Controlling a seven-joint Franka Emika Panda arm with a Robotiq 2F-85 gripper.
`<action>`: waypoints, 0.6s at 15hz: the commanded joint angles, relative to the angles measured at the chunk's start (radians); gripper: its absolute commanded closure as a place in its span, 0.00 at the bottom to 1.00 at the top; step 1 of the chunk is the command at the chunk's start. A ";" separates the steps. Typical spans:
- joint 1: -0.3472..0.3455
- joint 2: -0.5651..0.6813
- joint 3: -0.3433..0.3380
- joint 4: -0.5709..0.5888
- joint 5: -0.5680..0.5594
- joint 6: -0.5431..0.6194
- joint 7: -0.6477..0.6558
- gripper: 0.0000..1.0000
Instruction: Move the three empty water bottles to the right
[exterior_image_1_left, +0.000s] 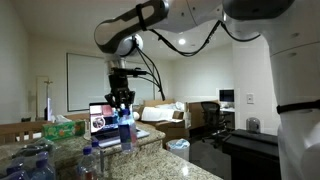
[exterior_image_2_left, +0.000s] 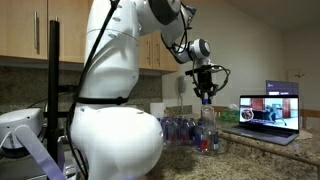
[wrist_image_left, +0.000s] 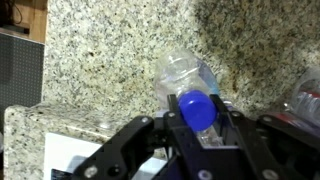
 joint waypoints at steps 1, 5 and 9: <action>-0.054 -0.021 -0.028 -0.006 0.003 -0.013 -0.035 0.86; -0.104 -0.005 -0.065 0.007 0.014 -0.021 -0.091 0.86; -0.141 -0.027 -0.094 -0.034 0.022 -0.009 -0.123 0.86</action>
